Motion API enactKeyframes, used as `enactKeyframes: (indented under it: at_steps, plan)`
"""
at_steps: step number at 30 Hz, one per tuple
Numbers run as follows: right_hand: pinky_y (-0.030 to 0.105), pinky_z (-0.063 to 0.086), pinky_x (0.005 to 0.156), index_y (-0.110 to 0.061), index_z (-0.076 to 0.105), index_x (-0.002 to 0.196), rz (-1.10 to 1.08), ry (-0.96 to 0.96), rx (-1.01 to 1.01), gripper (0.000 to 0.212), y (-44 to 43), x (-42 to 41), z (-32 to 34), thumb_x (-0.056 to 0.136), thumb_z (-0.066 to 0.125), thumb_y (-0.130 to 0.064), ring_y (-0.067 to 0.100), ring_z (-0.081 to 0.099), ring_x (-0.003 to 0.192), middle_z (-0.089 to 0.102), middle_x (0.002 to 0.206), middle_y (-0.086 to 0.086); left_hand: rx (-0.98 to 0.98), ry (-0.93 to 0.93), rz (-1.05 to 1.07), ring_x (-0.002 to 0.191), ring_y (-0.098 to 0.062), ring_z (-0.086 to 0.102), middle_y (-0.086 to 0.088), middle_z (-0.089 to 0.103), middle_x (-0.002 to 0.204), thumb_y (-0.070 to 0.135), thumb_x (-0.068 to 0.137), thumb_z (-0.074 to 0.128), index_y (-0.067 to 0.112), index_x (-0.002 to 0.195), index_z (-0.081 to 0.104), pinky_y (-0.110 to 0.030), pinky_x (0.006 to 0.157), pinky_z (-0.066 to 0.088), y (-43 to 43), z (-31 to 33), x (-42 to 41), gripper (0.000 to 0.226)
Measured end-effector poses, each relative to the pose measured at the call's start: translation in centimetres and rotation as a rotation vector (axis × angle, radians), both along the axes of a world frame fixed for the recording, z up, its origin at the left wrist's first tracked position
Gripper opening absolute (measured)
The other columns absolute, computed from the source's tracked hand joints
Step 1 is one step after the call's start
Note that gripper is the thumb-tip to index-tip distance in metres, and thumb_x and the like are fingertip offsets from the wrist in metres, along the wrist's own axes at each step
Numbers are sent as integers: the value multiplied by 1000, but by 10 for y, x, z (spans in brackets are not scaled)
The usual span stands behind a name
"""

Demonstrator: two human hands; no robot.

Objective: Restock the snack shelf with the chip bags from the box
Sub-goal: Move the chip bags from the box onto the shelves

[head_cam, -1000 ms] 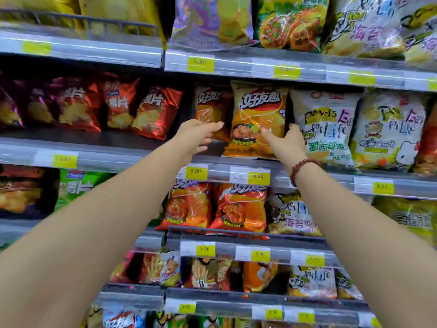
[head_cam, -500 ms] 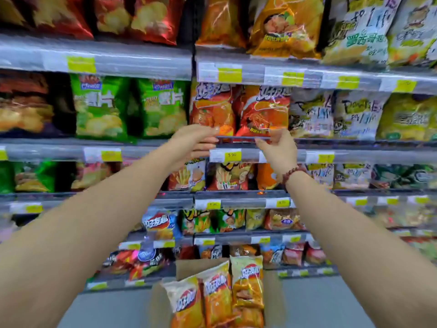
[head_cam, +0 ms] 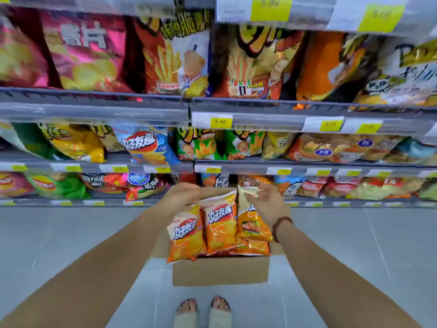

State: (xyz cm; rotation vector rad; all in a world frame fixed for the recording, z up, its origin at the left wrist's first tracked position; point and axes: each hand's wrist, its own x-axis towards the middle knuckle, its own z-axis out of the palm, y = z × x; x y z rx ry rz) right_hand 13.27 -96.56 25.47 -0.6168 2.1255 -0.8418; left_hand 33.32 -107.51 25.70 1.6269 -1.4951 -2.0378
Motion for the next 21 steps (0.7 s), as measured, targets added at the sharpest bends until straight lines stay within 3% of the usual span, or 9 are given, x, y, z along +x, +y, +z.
enactKeyframes:
  at_steps: [2, 4, 6, 8, 10, 12, 17, 19, 21]
  plan:
    - [7, 36, 54, -8, 56, 119, 13, -13, 60, 41, 13, -2, -46, 84, 72, -22, 18, 54, 94, 58, 107, 5, 40, -55, 49, 89, -12, 65, 3, 69, 92, 25, 72, 81, 13, 91, 68, -31, 85, 46, 15, -51, 3, 26]
    - [6, 44, 63, -19, 58, 105, -29, -86, 107, 32, 23, -3, -84, 79, 76, -20, 16, 55, 90, 60, 103, 5, 71, -122, 176, 93, -18, 60, -6, 64, 101, 25, 63, 88, 8, 102, 64, -32, 85, 45, 26, -90, 11, 49]
    - [24, 52, 73, -27, 51, 86, -73, -146, 143, 33, 33, -1, -125, 76, 79, -12, 15, 61, 85, 61, 92, 4, 145, -162, 327, 99, -22, 63, -6, 65, 108, 36, 36, 95, 7, 103, 64, -37, 95, 49, 37, -136, 24, 79]
    - [18, 48, 67, -17, 52, 83, -65, -148, 170, 29, 41, 1, -164, 77, 75, 1, 4, 60, 73, 61, 85, 4, 149, -244, 414, 103, -29, 64, -8, 65, 106, 43, 12, 87, 5, 101, 65, -44, 100, 48, 47, -190, 41, 98]
    - [11, 45, 74, -7, 60, 90, -21, -102, 173, 21, 45, 8, -194, 76, 75, 0, 7, 61, 85, 63, 96, 7, 103, -345, 440, 106, -34, 63, -12, 62, 106, 43, 19, 84, 4, 107, 59, -36, 88, 51, 56, -210, 54, 99]
    - [24, 43, 87, -18, 58, 78, 6, -81, 208, 24, 42, 15, -219, 75, 78, -6, 19, 55, 93, 59, 86, -4, 113, -409, 455, 102, -27, 57, -13, 57, 116, 24, 55, 88, 11, 119, 50, -28, 70, 47, 61, -218, 62, 76]
    - [36, 50, 81, -11, 57, 98, 61, -49, 215, 39, 24, 27, -268, 72, 82, -27, 18, 55, 83, 56, 80, -4, 90, -376, 413, 120, -24, 50, -14, 48, 136, 26, 39, 85, 6, 139, 38, -29, 89, 38, 63, -271, 80, 113]
    - [30, 47, 66, -12, 54, 90, 50, 44, 225, 45, 15, 30, -282, 66, 83, -38, 19, 57, 77, 59, 77, -4, 65, -339, 364, 126, -23, 48, -9, 49, 137, 25, 47, 93, 8, 141, 39, -28, 93, 39, 62, -284, 80, 110]
    - [33, 51, 74, -13, 60, 97, 26, 96, 258, 61, 8, 34, -294, 57, 80, -54, 24, 63, 92, 67, 94, 2, 36, -274, 314, 119, -14, 57, -1, 61, 127, 31, 50, 92, 11, 133, 51, -26, 89, 47, 59, -296, 80, 94]
